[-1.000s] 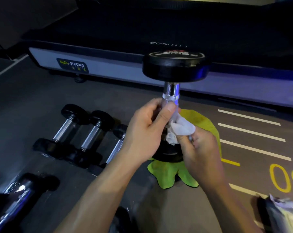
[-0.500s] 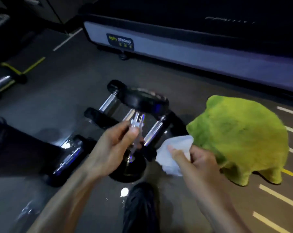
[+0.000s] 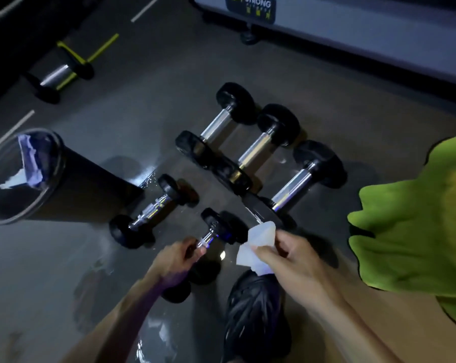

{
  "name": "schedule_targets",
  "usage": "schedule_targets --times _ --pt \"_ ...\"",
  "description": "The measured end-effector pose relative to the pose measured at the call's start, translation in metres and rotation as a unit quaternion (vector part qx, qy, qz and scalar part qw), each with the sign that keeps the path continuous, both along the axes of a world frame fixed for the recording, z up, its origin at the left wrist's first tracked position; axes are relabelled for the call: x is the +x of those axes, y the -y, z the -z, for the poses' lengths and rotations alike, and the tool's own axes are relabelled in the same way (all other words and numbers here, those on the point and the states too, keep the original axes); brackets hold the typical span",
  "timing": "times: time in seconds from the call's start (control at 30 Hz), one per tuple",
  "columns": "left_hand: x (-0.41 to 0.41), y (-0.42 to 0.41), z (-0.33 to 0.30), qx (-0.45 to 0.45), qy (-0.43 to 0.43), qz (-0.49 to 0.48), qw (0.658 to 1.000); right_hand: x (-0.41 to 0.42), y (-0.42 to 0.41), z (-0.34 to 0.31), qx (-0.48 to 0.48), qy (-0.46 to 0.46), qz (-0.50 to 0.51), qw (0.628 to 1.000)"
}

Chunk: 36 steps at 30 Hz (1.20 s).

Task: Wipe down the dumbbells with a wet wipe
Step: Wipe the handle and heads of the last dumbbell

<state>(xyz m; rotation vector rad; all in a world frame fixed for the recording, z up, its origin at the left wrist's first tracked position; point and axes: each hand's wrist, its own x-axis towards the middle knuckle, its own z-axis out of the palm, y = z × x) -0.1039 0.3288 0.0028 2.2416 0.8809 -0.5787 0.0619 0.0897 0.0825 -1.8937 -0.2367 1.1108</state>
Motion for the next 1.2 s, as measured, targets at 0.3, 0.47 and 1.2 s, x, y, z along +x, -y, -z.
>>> schedule_targets --times 0.3,0.47,1.2 --pt "0.005 -0.02 0.0 -0.051 -0.021 -0.012 0.998 0.004 -0.025 0.005 -0.007 0.05 0.004 0.999" --pt "0.012 -0.057 -0.032 0.102 0.14 -0.17 0.97 0.009 -0.046 0.007 -0.018 0.105 -0.006 0.994" --pt "0.051 -0.109 -0.016 0.051 0.078 -0.128 0.987 0.043 -0.036 0.003 0.02 0.07 0.028 0.997"
